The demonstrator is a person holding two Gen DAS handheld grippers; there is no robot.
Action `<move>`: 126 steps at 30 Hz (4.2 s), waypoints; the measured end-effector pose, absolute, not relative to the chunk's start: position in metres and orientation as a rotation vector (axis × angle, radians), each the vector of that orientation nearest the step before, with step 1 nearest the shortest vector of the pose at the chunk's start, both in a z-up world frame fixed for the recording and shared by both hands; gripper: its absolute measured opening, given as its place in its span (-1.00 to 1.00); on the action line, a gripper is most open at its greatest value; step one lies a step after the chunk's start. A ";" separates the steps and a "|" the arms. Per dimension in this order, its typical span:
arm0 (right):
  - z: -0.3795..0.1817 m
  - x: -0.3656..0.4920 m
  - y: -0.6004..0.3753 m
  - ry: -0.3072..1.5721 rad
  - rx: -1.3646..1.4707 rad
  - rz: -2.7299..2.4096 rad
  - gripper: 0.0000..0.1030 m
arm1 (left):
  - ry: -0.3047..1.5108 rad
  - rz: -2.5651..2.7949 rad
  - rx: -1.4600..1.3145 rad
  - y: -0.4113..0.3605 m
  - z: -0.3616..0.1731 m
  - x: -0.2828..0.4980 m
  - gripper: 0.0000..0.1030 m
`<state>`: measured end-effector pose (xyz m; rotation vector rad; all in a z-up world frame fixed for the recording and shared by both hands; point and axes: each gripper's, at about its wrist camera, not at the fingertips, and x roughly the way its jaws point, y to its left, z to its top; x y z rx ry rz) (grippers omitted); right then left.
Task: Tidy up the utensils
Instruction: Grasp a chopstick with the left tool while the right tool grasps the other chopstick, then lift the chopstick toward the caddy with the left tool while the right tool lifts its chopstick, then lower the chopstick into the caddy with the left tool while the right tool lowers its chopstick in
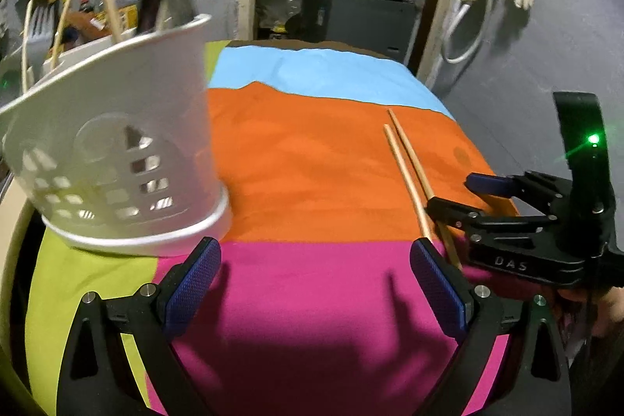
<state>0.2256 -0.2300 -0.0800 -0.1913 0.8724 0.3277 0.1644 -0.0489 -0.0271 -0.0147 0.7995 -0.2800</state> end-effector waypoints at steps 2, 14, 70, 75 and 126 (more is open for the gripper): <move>-0.080 0.226 -0.231 0.876 -0.201 0.335 0.14 | 0.793 -0.298 0.000 -0.055 -0.025 0.165 0.84; -0.077 0.220 -0.263 0.911 -0.162 0.341 -0.16 | 0.866 -0.436 0.029 -0.091 -0.027 0.207 0.25; -0.035 0.196 -0.272 0.629 0.446 0.463 -0.91 | 0.667 -0.452 -0.223 -0.033 0.020 0.180 -0.95; -0.006 0.178 -0.242 0.462 0.345 0.463 -0.91 | 0.547 -0.427 -0.207 -0.026 0.045 0.164 -0.95; 0.062 0.211 -0.062 0.128 0.150 0.581 -0.91 | 0.111 -0.190 -0.181 0.162 0.074 0.197 -0.95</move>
